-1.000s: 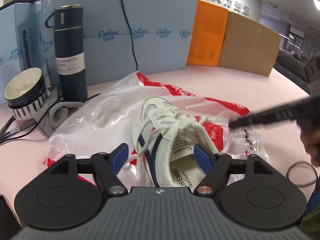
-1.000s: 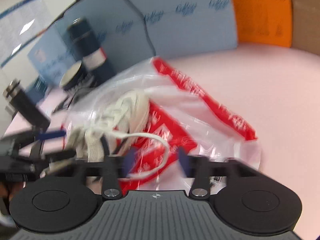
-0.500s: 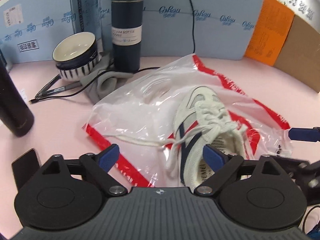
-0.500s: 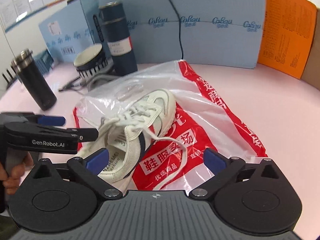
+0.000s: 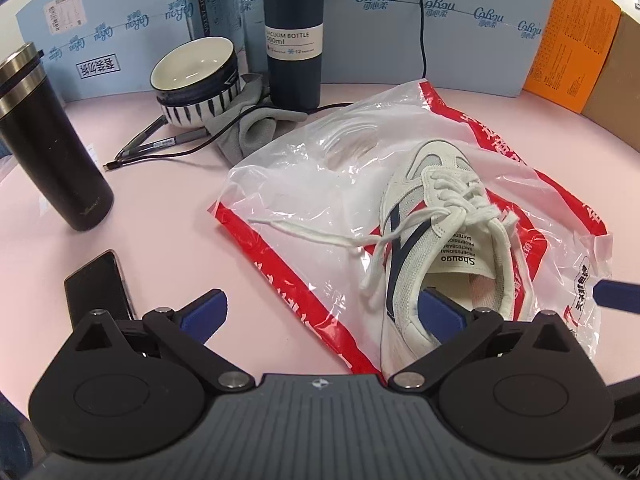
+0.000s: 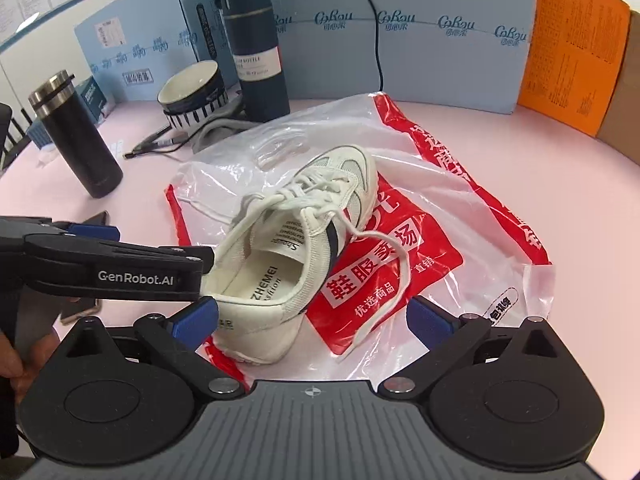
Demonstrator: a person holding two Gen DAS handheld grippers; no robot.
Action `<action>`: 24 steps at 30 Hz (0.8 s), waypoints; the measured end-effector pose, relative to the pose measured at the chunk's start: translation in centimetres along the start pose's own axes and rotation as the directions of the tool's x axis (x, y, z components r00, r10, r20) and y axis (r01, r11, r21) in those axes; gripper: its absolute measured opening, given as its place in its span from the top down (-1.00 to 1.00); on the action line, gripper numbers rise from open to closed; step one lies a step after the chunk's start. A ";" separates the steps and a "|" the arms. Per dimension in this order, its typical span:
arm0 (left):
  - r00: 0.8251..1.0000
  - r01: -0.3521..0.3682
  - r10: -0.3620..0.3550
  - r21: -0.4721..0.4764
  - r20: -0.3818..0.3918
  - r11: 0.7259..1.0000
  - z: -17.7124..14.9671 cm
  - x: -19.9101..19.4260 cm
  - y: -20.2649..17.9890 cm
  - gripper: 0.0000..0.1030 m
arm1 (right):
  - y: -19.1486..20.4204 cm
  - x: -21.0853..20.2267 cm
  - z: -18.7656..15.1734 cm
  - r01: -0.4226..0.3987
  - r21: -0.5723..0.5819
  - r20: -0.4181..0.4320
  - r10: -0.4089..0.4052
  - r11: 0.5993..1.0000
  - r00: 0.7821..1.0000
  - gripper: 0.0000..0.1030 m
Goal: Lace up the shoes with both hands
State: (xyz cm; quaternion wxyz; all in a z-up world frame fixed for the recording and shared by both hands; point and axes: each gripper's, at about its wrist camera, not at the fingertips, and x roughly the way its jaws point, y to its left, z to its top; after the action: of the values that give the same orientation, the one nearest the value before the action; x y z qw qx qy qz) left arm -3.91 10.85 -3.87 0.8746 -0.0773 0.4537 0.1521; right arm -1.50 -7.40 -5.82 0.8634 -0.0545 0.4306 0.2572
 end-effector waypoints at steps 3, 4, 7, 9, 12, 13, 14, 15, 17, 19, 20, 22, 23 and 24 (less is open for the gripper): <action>1.000 -0.019 0.019 0.010 0.001 1.000 -0.1 -1.0 -0.2 -0.99 | 0.9 -0.8 -0.3 0.010 -0.019 0.016 -0.010 1.000 1.000 -0.98; 1.000 -0.027 0.027 0.020 -0.001 0.999 -0.2 -1.4 -0.3 -0.99 | 1.1 -1.0 -0.4 0.008 -0.020 0.018 -0.007 1.000 1.000 -0.98; 1.000 -0.025 0.025 0.015 0.017 1.000 -0.5 -2.8 0.2 -0.99 | 1.6 -1.5 -0.6 0.004 -0.019 0.023 -0.003 1.000 1.000 -0.98; 1.000 -0.022 0.022 0.015 -0.001 1.000 -0.6 -3.3 0.6 -0.99 | 1.9 -1.5 -0.7 0.002 -0.025 0.003 -0.002 1.000 1.000 -0.99; 0.998 -0.003 0.005 0.038 -0.064 0.999 -1.1 -3.6 0.9 -0.99 | 2.5 -0.9 -1.1 -0.004 -0.040 -0.062 0.001 0.999 0.998 -0.99; 0.997 0.004 0.000 0.056 -0.080 0.998 -1.4 -3.7 0.7 -0.99 | 2.7 -0.8 -1.4 -0.006 -0.038 -0.079 0.003 0.999 0.997 -0.99; 0.995 0.011 -0.004 0.074 -0.096 0.997 -1.7 -3.8 0.6 -0.99 | 2.9 -0.7 -1.7 -0.009 -0.036 -0.096 0.005 0.999 0.995 -0.99; 0.994 0.009 0.001 0.087 -0.113 0.996 -2.0 -3.7 0.4 -0.99 | 3.0 -0.4 -1.9 -0.009 -0.038 -0.117 0.004 0.999 0.993 -0.99; 0.989 0.004 0.013 0.112 -0.145 0.994 -2.5 -3.3 0.1 -0.99 | 3.3 0.0 -2.3 -0.006 -0.037 -0.160 0.000 0.999 0.987 -0.99; 0.986 0.007 0.012 0.108 -0.168 0.994 -2.9 -2.9 0.1 -0.99 | 3.3 0.2 -2.7 0.001 -0.030 -0.183 -0.006 1.000 0.983 -0.99; 0.984 0.004 0.014 0.105 -0.175 0.994 -3.1 -2.8 0.1 -0.99 | 3.2 0.2 -2.7 0.004 -0.028 -0.190 -0.010 1.000 0.982 -0.99; 0.982 -0.004 0.023 0.101 -0.187 0.995 -3.3 -2.7 0.1 -0.99 | 3.2 0.2 -2.8 0.010 -0.025 -0.201 -0.015 1.000 0.979 -0.99; 0.981 -0.006 0.025 0.100 -0.191 0.995 -3.3 -2.6 0.1 -0.99 | 3.1 0.2 -2.9 0.012 -0.024 -0.205 -0.017 1.000 0.979 -0.99; 0.981 -0.007 0.026 0.100 -0.193 0.995 -3.3 -2.6 0.0 -0.99 | 3.1 0.2 -2.9 0.014 -0.023 -0.209 -0.019 1.000 0.978 -0.99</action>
State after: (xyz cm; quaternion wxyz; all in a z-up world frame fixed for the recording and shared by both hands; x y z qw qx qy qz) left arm -7.85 9.39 -3.69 0.8277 -0.0444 0.5444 0.1285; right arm -4.99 -5.59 -7.46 0.8147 -0.0939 0.5160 0.2474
